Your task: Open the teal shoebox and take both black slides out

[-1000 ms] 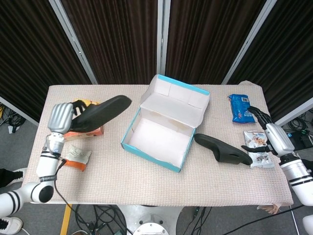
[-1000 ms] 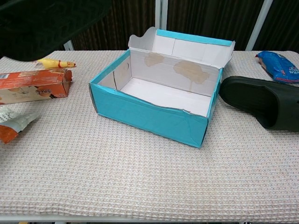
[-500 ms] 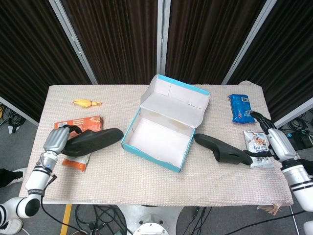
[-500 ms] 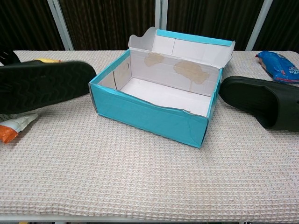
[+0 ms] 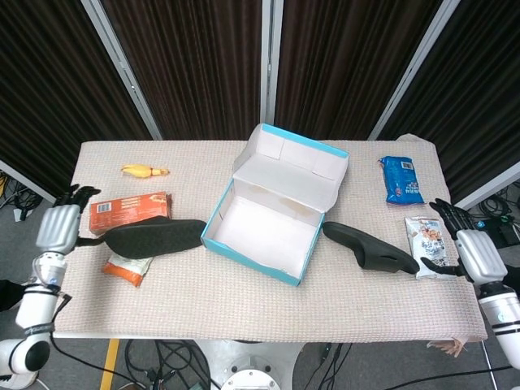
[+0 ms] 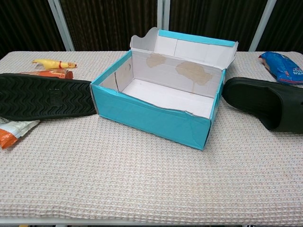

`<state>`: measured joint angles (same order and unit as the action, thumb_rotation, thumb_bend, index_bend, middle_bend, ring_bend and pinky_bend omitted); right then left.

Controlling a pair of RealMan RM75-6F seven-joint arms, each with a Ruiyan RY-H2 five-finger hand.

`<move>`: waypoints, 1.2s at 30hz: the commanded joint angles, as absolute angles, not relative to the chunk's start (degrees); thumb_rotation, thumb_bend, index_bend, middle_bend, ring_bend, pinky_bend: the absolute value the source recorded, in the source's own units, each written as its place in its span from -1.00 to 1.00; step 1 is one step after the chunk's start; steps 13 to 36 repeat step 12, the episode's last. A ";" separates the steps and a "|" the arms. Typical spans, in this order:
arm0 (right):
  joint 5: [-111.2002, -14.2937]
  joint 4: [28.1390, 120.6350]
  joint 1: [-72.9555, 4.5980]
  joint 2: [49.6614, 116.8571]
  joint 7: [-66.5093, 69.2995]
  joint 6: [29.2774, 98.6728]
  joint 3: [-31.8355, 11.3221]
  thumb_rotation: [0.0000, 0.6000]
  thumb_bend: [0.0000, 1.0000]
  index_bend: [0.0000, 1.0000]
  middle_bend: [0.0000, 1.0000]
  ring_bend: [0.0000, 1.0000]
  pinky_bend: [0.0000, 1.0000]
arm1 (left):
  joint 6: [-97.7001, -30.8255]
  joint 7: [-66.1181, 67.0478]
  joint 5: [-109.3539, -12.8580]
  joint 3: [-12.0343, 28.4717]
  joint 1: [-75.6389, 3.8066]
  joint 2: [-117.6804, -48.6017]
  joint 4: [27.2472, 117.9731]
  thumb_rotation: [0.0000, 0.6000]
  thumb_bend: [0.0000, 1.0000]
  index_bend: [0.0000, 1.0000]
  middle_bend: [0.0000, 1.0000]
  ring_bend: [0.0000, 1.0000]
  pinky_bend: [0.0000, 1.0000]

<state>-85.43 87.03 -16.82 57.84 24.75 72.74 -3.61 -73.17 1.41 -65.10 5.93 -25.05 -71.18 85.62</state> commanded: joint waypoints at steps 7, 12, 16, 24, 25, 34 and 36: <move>-86.45 87.60 -7.55 61.11 19.07 84.58 -0.99 1.00 -0.80 -1.00 -1.00 -1.00 -1.00 | -91.04 4.65 -75.66 -1.35 -10.34 -71.33 83.63 1.00 -0.89 -0.61 -0.71 -0.90 -0.73; -86.44 87.76 -5.57 61.46 18.52 86.13 -0.49 1.00 -0.80 -1.00 -1.00 -1.00 -1.00 | -94.10 6.76 -77.23 -3.02 -6.35 -70.25 87.11 1.00 -0.90 -0.60 -0.71 -0.90 -0.74; -86.44 87.76 -5.57 61.46 18.52 86.13 -0.49 1.00 -0.80 -1.00 -1.00 -1.00 -1.00 | -94.10 6.76 -77.23 -3.02 -6.35 -70.25 87.11 1.00 -0.90 -0.60 -0.71 -0.90 -0.74; -86.44 87.76 -5.57 61.46 18.52 86.13 -0.49 1.00 -0.80 -1.00 -1.00 -1.00 -1.00 | -94.10 6.76 -77.23 -3.02 -6.35 -70.25 87.11 1.00 -0.90 -0.60 -0.71 -0.90 -0.74; -86.44 87.76 -5.57 61.46 18.52 86.13 -0.49 1.00 -0.80 -1.00 -1.00 -1.00 -1.00 | -94.10 6.76 -77.23 -3.02 -6.35 -70.25 87.11 1.00 -0.90 -0.60 -0.71 -0.90 -0.74; -86.44 87.76 -5.57 61.46 18.52 86.13 -0.49 1.00 -0.80 -1.00 -1.00 -1.00 -1.00 | -94.10 6.76 -77.23 -3.02 -6.35 -70.25 87.11 1.00 -0.90 -0.60 -0.71 -0.90 -0.74; -86.44 87.76 -5.57 61.46 18.52 86.13 -0.49 1.00 -0.80 -1.00 -1.00 -1.00 -1.00 | -94.10 6.76 -77.23 -3.02 -6.35 -70.25 87.11 1.00 -0.90 -0.60 -0.71 -0.90 -0.74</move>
